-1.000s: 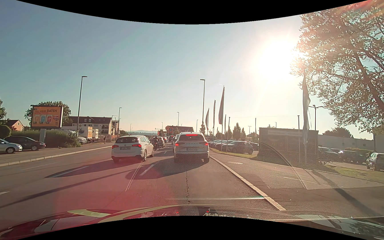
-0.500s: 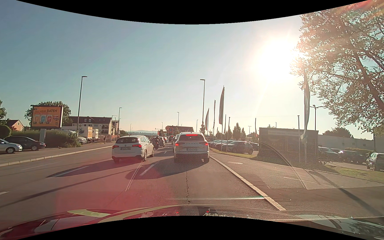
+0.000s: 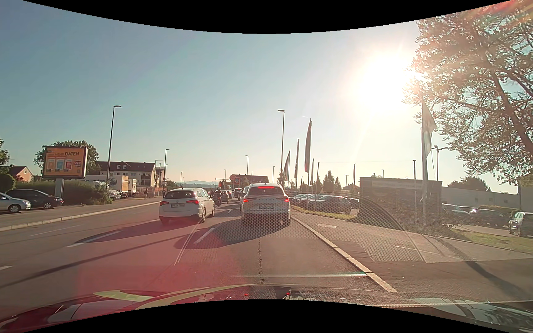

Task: Follow the waypoints while adhering to traffic rules and regulations

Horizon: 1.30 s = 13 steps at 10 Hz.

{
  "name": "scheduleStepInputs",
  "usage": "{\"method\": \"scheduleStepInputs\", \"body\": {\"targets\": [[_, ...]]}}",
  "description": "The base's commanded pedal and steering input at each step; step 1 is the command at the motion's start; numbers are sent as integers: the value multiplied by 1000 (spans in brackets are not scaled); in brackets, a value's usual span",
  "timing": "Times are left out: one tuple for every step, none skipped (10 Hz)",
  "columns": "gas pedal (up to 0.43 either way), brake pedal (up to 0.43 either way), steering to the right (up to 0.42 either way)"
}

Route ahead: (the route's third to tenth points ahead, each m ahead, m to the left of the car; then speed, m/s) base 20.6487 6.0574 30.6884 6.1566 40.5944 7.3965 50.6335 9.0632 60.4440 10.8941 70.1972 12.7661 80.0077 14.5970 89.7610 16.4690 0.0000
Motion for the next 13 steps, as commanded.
{"method": "scheduleStepInputs", "body": {"targets": [[0, 232, -15], [0, 244, -15], [0, 244, -15], [0, 244, -15], [0, 250, -15], [0, 250, -15], [0, 256, -15], [0, 256, -15], [0, 256, -15], [0, 256, -15], [0, 256, -15], [0, 256, -15], [0, 256, -15]]}}
